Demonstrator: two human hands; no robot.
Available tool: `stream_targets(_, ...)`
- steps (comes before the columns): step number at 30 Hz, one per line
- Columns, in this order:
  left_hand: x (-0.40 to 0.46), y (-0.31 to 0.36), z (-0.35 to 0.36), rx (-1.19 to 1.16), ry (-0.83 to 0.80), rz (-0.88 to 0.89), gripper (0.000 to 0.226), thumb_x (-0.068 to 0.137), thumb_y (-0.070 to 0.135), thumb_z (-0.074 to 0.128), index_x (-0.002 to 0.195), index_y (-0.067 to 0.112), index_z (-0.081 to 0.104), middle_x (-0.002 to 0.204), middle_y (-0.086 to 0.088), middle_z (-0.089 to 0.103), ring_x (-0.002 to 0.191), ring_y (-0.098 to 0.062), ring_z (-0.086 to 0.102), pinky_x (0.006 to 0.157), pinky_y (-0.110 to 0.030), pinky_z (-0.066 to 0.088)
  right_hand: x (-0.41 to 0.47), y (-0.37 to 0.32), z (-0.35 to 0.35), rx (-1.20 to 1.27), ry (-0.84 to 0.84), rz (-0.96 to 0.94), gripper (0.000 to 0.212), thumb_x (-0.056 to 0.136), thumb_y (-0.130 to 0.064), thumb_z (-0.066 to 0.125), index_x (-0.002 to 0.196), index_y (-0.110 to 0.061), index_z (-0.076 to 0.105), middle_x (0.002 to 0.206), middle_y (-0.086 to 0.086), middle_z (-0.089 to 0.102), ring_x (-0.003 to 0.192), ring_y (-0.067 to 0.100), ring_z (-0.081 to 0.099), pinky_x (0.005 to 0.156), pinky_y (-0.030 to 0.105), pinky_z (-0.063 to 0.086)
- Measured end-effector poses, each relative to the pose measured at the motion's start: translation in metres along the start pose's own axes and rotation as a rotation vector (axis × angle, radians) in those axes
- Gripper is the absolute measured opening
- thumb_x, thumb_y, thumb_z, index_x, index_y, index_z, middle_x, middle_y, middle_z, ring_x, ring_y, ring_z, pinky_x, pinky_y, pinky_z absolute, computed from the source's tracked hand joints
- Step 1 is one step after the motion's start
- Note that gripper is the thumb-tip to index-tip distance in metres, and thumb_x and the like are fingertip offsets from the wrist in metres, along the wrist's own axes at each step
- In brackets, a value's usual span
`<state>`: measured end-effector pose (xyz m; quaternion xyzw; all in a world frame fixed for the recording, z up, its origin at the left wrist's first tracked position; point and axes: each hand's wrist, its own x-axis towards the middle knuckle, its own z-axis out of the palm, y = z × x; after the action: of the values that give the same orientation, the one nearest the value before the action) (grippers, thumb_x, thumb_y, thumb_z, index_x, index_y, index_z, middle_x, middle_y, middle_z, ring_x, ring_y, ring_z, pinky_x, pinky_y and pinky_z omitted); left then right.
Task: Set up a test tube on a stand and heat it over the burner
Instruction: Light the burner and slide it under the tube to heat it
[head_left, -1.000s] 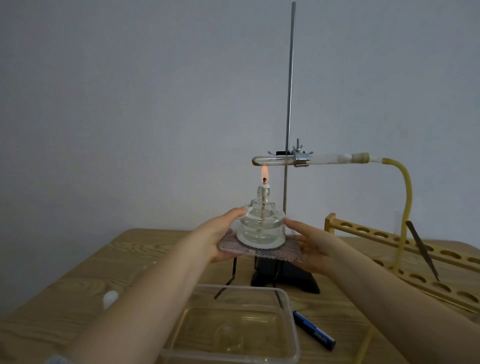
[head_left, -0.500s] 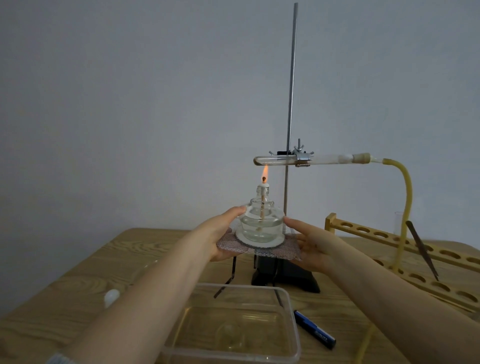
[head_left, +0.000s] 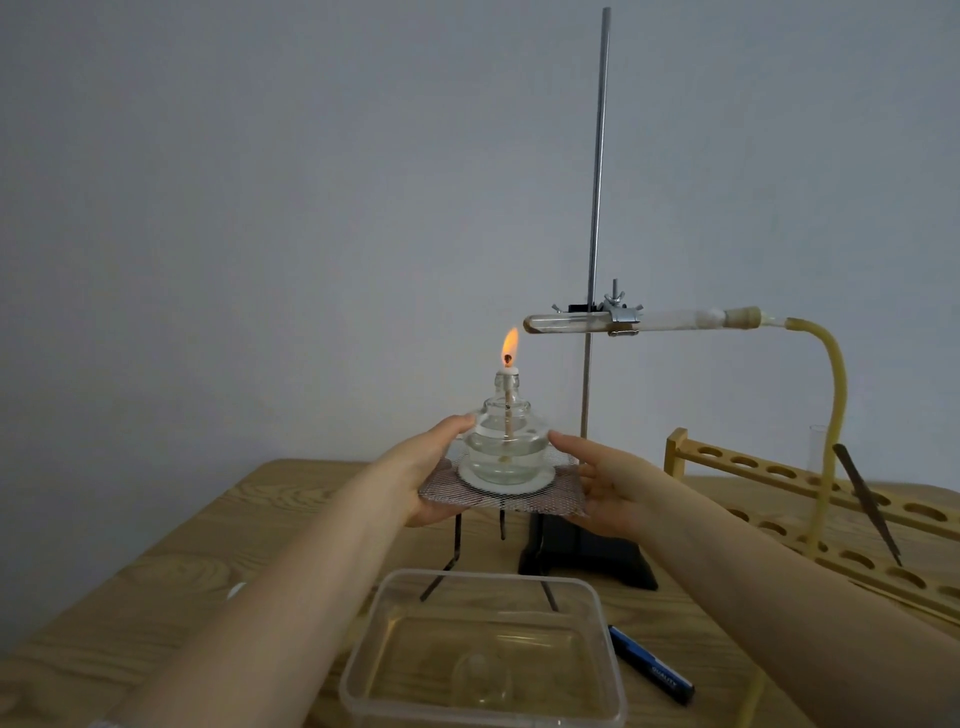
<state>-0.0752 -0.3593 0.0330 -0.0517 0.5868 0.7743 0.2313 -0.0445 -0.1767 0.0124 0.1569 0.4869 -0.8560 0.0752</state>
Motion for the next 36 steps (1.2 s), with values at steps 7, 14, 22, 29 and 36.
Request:
stream_targets(7,0.0,0.001,-0.005,0.013,-0.008,0.005,0.039,0.085,0.033,0.065,0.086,-0.004,0.055,0.058,-0.02,0.067,0.071,-0.03,0.065,0.074,-0.039,0.054,0.002,0.001,0.004,0.003,0.0,0.013,0.052,0.079,-0.012,0.074,0.122,0.006,0.052,0.107,0.028,0.065,0.086,0.038,0.068,0.045,0.038,0.055)
stream_targets(14,0.006,-0.001,-0.001,0.03,-0.011,-0.009,0.044,0.082,0.035,0.068,0.095,-0.005,0.055,0.086,-0.022,0.065,0.077,-0.03,0.065,0.075,-0.039,0.056,-0.005,0.0,-0.001,-0.008,0.02,-0.002,0.048,0.079,-0.013,0.074,0.118,0.006,0.054,0.104,0.028,0.066,0.085,0.038,0.068,0.044,0.039,0.056)
stream_targets(22,0.006,-0.004,0.013,0.018,-0.052,-0.01,0.041,0.085,0.034,0.065,0.09,-0.005,0.055,0.085,-0.022,0.064,0.076,-0.03,0.064,0.078,-0.039,0.054,-0.013,-0.007,-0.012,0.003,0.026,-0.01,0.051,0.078,-0.013,0.074,0.12,0.006,0.052,0.108,0.027,0.065,0.091,0.037,0.068,0.055,0.043,0.06)
stream_targets(29,0.012,-0.007,0.021,0.042,-0.062,-0.021,0.047,0.081,0.034,0.07,0.104,-0.005,0.057,0.088,-0.022,0.066,0.075,-0.031,0.067,0.063,-0.039,0.059,-0.019,-0.01,-0.023,0.041,0.012,-0.01,0.049,0.08,-0.012,0.072,0.12,0.007,0.051,0.112,0.028,0.064,0.091,0.038,0.067,0.05,0.043,0.059)
stream_targets(36,0.015,-0.007,0.03,0.072,-0.074,-0.007,0.053,0.079,0.037,0.071,0.113,-0.002,0.058,0.097,-0.02,0.067,0.074,-0.03,0.068,0.058,-0.038,0.06,-0.025,-0.014,-0.029,0.069,0.0,-0.021,0.041,0.081,-0.012,0.072,0.111,0.009,0.054,0.108,0.028,0.065,0.093,0.038,0.067,0.052,0.044,0.06)
